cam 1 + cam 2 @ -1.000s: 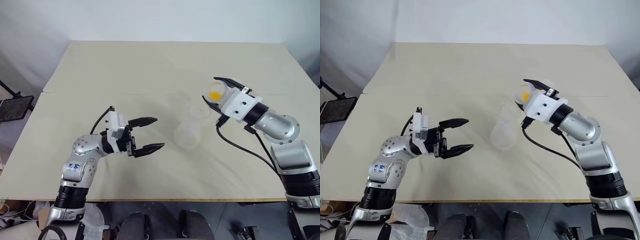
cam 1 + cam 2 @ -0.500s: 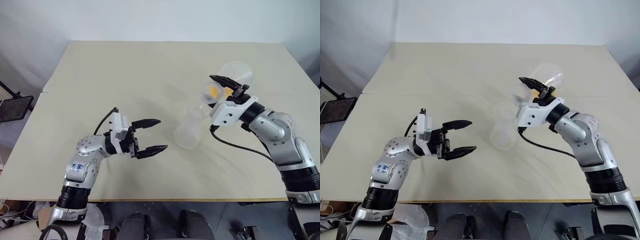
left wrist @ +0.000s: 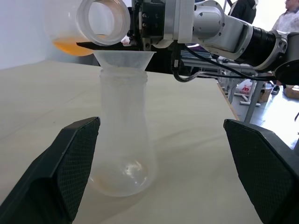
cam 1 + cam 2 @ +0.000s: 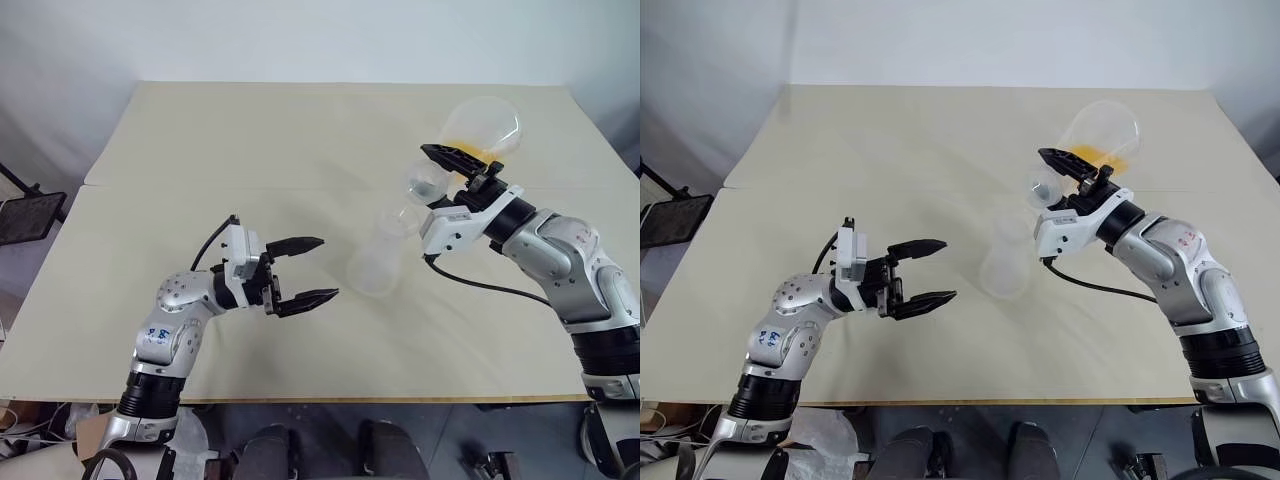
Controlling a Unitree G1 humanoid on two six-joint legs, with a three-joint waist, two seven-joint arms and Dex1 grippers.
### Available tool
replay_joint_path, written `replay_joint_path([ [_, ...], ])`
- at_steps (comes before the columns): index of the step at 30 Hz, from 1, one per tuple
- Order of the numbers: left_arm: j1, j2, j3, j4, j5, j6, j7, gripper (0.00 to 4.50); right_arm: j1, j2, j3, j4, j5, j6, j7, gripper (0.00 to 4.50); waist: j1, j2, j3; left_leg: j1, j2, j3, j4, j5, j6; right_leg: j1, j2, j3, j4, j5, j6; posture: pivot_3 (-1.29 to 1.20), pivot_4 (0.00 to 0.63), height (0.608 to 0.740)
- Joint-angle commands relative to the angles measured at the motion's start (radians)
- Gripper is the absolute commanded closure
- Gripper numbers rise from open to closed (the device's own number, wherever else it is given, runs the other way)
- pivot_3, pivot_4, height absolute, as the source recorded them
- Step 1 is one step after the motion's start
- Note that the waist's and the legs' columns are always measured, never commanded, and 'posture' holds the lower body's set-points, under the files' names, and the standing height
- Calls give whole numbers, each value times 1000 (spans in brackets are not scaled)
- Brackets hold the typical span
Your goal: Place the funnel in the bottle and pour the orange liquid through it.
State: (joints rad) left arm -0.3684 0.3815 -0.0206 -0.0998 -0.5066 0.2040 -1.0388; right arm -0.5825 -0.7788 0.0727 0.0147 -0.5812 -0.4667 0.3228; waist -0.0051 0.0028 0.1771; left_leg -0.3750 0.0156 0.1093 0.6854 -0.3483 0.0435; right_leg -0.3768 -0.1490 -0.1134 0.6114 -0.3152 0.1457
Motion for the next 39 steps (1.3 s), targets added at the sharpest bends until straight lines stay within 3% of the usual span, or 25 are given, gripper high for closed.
replay_joint_path([
  [1,9,1,0,-35,-5,-16,4,0,-35,-14,-21,-17,-3,-17,-32,2041,1,0,0,0,0,0,0,0,0,0,0,0,0,0,0,0,150,740],
  [39,12,-28,-19,-33,2,-39,40,0,-18,-12,-17,-57,-167,-63,-159,2041,0,0,0,0,0,0,0,0,0,0,0,0,0,0,0,0,150,740],
])
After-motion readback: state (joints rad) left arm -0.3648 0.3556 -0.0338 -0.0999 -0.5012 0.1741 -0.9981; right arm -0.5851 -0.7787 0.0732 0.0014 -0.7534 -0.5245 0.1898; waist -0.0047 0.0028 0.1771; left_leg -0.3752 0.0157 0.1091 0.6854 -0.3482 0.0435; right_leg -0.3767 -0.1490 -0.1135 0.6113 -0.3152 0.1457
